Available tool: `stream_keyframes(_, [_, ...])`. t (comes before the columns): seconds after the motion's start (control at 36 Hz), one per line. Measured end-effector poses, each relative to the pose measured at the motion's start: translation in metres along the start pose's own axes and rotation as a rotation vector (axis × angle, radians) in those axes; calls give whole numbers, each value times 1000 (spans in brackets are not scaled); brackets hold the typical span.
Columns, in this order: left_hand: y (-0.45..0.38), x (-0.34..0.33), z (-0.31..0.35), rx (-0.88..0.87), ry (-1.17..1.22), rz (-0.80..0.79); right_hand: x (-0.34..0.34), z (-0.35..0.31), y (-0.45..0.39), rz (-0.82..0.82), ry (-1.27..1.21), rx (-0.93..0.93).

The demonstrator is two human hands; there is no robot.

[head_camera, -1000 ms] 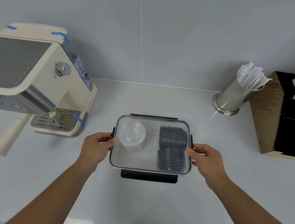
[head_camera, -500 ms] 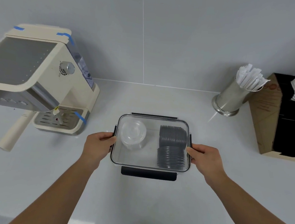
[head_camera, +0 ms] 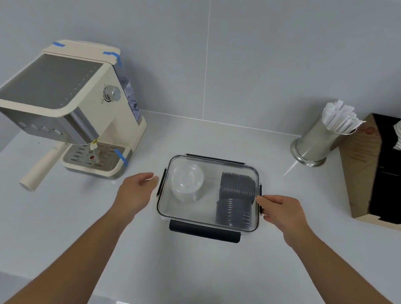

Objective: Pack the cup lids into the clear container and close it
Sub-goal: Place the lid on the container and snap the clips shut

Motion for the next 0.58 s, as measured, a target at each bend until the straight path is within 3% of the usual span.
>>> stream_keyframes(0.06, [11, 7, 1, -118, -196, 46, 3, -6, -3, 34, 93, 50])
stream_keyframes(0.17, [40, 2, 4, -416, -330, 88, -1, -26, -12, 36, 246, 188])
stream_keyframes(0.39, [58, -39, -8, -1042, -693, -53, -43, -69, -40, -140, 563, 451])
stream_keyframes(0.58, [48, -50, -16, -1057, -685, -55, -68, -81, -66, -296, 729, 466])
Point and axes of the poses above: each hand's wrist, its own y-axis away from the middle knuckle, its own x-axis out of the back of the hand, z = x × y, the point moved 2 cm from there along -y, towards the middle knuckle, and after that the axes turned 10 degrees about -y, right-handed, at the moved point
